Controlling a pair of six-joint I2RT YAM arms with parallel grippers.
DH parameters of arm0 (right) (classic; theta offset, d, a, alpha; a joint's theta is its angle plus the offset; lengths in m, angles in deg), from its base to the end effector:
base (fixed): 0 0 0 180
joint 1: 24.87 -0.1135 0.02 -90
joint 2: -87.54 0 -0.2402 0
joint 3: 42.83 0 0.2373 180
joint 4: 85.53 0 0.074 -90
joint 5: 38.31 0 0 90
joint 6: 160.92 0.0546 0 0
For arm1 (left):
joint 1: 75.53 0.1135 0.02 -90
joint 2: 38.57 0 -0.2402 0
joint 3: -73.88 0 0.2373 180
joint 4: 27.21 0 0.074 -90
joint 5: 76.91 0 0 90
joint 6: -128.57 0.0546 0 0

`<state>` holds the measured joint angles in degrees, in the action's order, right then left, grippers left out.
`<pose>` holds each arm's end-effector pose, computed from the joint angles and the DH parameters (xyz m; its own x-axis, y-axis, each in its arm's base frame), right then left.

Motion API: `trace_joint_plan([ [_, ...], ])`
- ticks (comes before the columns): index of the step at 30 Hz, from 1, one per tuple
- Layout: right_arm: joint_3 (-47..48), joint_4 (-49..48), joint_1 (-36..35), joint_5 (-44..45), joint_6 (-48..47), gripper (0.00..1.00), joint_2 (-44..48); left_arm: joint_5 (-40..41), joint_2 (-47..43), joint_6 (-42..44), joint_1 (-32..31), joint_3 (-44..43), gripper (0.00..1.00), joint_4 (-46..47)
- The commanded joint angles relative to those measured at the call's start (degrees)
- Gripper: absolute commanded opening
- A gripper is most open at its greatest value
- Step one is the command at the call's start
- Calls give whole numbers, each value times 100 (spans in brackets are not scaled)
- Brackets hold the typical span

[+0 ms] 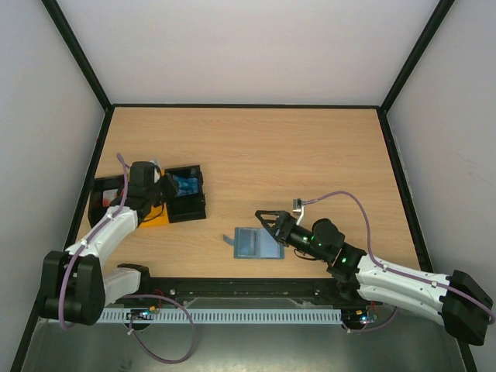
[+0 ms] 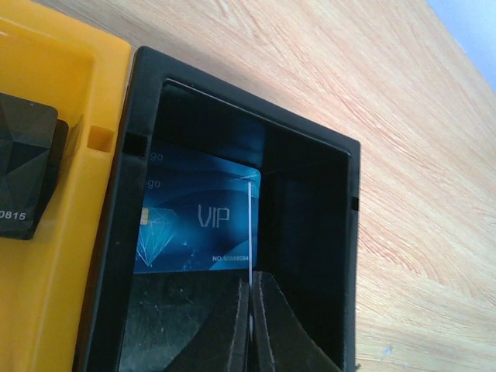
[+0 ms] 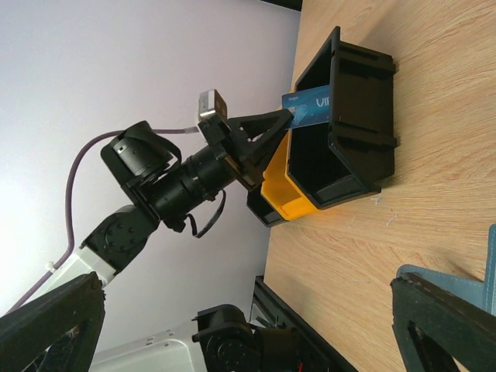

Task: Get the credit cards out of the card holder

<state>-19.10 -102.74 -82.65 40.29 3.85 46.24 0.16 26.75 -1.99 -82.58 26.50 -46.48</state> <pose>0.0939 0.1693 0.1996 -0.9028 0.3416 -0.2615 -0.2423 0.0985 0.9652 0.2434 -0.0424 0.1817 -0.6487 -0.5584 -0.5171 -0.1650 0.7665 -0.6207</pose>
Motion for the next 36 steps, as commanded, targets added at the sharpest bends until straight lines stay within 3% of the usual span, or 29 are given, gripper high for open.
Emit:
trace_joint_plan([
  [1, 85, 36, -28, 122, -113, 98, -54, 126, 297, 102, 28, -119, 3, 434],
  [20, 44, 390, -27, 505, -103, 98, 201, 150, 977, 56, 28, -95, 3, 1067],
  [36, -15, 737, -23, 664, -20, 98, 432, 239, 1120, 201, 28, -226, 14, 890],
])
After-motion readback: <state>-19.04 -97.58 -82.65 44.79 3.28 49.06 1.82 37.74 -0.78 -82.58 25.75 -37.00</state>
